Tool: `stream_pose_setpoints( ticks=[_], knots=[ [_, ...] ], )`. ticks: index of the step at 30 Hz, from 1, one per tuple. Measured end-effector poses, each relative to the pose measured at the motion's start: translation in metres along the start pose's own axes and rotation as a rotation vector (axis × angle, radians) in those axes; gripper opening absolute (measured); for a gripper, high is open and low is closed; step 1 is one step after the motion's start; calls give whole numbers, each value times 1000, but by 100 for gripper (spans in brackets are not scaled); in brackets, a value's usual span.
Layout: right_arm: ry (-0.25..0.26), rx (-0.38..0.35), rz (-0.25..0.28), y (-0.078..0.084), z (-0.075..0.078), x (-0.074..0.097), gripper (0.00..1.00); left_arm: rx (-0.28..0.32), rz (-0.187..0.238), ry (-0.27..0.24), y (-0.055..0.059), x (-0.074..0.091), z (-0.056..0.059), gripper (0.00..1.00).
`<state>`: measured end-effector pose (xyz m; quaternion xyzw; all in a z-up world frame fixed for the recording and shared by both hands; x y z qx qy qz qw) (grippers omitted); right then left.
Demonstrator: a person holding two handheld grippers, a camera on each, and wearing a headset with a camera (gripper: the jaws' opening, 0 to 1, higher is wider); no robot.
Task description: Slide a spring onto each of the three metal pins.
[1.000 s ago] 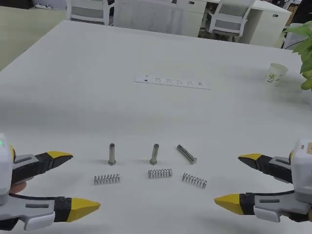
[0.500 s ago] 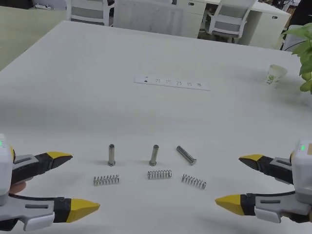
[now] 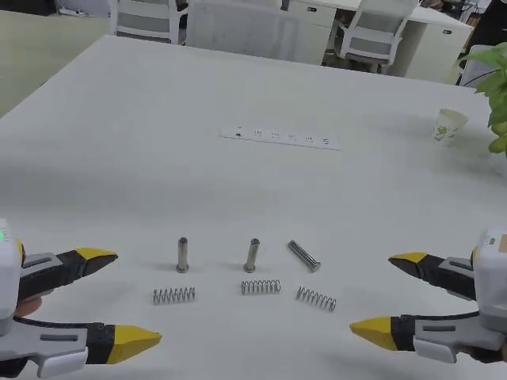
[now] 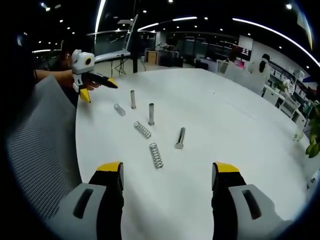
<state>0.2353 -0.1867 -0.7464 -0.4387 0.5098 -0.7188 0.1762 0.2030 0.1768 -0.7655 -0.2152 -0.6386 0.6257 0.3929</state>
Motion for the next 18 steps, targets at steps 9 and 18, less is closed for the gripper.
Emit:
stream_pose_setpoints(
  ticks=[9,18],
  knots=[
    [4,15,13,-12,6,-7,71,-1,2,2,0,-1,1,73],
    [-9,35,11,-26,13,-24,67,0,-3,-12,1,2,1,73]
  ],
)
Point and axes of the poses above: the centre of the closed fingertips' face, and the gripper's own axes: x roughly backward along the fingers, z roughly to its right, y roughly out of its underside, the point moved 8 cm from there along x, roughly backward along the fingers, and after that the axes turned 9 degrees about z, right-handed, at the moved point
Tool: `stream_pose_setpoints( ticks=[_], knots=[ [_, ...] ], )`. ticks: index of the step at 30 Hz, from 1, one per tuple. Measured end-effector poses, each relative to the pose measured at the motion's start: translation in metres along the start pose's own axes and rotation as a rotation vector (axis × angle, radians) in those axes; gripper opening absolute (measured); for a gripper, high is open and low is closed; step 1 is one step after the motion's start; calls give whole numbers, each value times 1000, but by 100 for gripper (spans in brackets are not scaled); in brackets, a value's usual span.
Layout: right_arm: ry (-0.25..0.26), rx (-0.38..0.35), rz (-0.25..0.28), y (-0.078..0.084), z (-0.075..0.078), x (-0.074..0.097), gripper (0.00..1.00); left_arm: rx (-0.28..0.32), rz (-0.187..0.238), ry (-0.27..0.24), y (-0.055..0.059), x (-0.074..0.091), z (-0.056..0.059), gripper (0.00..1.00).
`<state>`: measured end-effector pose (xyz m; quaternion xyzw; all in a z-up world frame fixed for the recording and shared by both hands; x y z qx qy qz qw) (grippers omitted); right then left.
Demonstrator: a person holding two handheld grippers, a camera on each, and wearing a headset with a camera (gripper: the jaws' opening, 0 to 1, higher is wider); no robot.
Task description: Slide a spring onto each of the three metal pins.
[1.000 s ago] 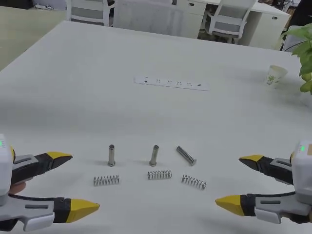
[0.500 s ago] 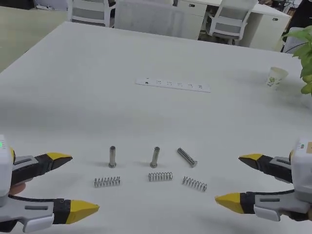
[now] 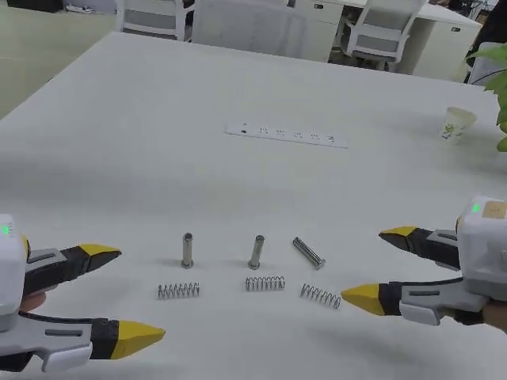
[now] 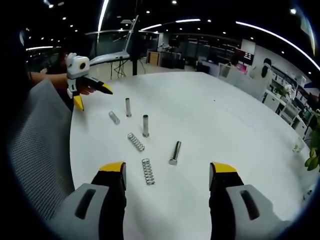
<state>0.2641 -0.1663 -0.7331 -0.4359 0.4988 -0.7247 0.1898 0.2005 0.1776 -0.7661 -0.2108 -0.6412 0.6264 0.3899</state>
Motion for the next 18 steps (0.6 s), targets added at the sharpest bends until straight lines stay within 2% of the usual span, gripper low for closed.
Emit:
stream_pose_setpoints(
  ticks=[8,11,18],
  knots=[
    [-13,27,-19,-14,6,-18,62,1,5,-13,-1,1,0,73],
    [-14,24,-22,-15,14,-25,60,1,5,-13,0,1,1,73],
    [-18,26,-70,-19,19,-45,54,3,6,-18,0,0,2,73]
  ],
)
Point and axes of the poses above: the centre of the closed fingertips' face, and the gripper's own axes: x roughly backward along the fingers, z roughly to its right, y roughly out of its underside, the point moved 8 cm from there along x, roughly backward along the fingers, and after that the axes turned 9 degrees about z, right-handed, at the moved point
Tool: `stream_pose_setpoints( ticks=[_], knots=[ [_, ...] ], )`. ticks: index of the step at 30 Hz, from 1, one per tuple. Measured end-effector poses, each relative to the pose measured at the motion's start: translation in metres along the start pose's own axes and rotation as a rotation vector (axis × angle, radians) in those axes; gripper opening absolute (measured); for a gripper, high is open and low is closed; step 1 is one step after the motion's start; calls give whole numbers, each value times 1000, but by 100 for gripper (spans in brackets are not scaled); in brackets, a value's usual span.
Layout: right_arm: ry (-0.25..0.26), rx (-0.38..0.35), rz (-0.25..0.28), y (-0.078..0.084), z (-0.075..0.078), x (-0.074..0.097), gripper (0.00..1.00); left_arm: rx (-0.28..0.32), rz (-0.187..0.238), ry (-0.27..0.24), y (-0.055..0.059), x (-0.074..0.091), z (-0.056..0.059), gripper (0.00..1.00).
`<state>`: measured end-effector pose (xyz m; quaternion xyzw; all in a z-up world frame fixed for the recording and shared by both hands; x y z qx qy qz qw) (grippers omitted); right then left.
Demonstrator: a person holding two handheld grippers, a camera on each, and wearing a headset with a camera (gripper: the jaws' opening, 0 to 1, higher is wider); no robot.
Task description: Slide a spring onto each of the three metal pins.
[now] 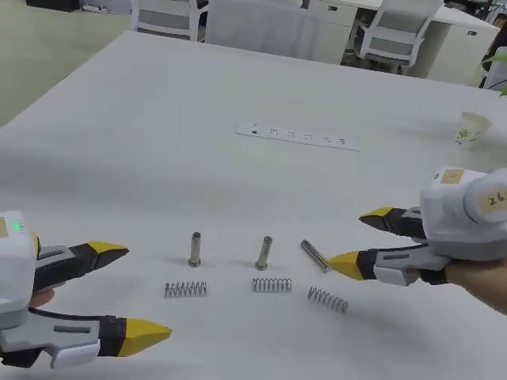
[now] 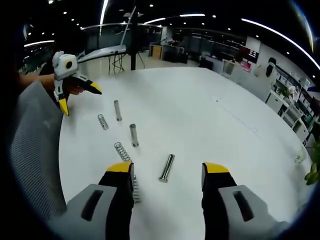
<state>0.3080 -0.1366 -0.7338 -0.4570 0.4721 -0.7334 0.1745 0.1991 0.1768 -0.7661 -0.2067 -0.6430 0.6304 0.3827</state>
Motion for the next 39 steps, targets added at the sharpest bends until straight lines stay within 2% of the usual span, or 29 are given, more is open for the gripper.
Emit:
stream_pose_setpoints(
  ticks=[10,18,25,30,39],
  knots=[
    [-10,-8,-75,4,7,-30,46,7,-3,-11,2,3,-1,72],
    [5,-35,-133,7,8,-47,41,14,2,-14,3,2,-2,72],
    [24,-54,-183,9,13,-57,33,16,0,-11,3,1,-2,72],
    [12,-46,-221,9,11,-62,24,18,1,-11,3,2,-3,72],
    [10,-68,-270,11,10,-72,16,21,-4,-11,4,2,-3,72]
  ],
)
Point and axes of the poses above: the centre of the closed fingertips' face, and the gripper's own axes: x roughly backward along the fingers, z roughly to its right, y roughly out of its underside, the point moved 8 cm from there along x, roughly backward along the fingers, and after that the axes turned 9 degrees about z, right-handed, at the moved point
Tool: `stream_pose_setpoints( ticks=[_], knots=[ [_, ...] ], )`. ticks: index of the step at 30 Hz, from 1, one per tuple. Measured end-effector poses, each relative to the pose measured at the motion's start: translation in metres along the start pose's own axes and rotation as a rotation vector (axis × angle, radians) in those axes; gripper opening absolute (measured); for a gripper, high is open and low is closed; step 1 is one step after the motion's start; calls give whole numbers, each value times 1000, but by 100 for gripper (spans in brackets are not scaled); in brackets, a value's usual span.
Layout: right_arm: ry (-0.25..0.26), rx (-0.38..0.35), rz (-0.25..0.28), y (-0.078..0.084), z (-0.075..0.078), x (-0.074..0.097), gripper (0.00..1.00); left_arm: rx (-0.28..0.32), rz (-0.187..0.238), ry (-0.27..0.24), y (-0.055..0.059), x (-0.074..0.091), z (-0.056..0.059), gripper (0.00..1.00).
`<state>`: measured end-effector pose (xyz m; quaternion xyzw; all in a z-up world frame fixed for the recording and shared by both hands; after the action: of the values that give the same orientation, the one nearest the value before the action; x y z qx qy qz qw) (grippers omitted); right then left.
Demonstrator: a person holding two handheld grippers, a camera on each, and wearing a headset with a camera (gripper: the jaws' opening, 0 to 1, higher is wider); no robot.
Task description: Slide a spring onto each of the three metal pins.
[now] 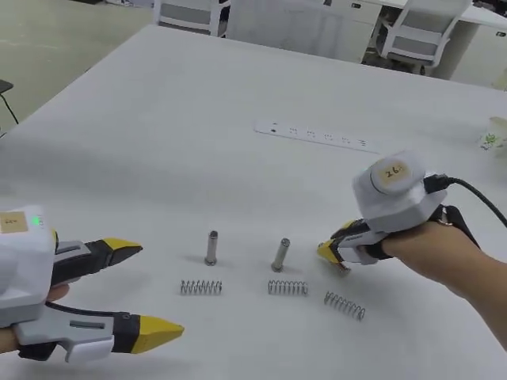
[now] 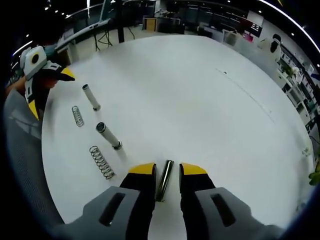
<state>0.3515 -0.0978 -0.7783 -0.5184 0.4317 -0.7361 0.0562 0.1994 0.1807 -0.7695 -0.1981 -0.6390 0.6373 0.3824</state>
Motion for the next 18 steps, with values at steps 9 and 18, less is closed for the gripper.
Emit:
stream_pose_setpoints(
  ticks=[9,18],
  knots=[
    [-2,-25,-34,2,1,-7,11,4,1,-3,1,0,0,72],
    [-6,-54,-52,4,0,-11,7,5,-1,-5,3,1,0,72]
  ],
)
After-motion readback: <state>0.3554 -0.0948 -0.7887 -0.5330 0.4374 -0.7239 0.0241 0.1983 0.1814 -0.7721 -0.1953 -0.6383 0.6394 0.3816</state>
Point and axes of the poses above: the centre of the closed fingertips' face, and the gripper's own axes: x roughly backward along the fingers, z roughly to its right, y roughly out of its underside, the point moved 8 cm from there along x, roughly backward along the fingers, and after that the axes turned 9 degrees about z, right-handed, at the moved point
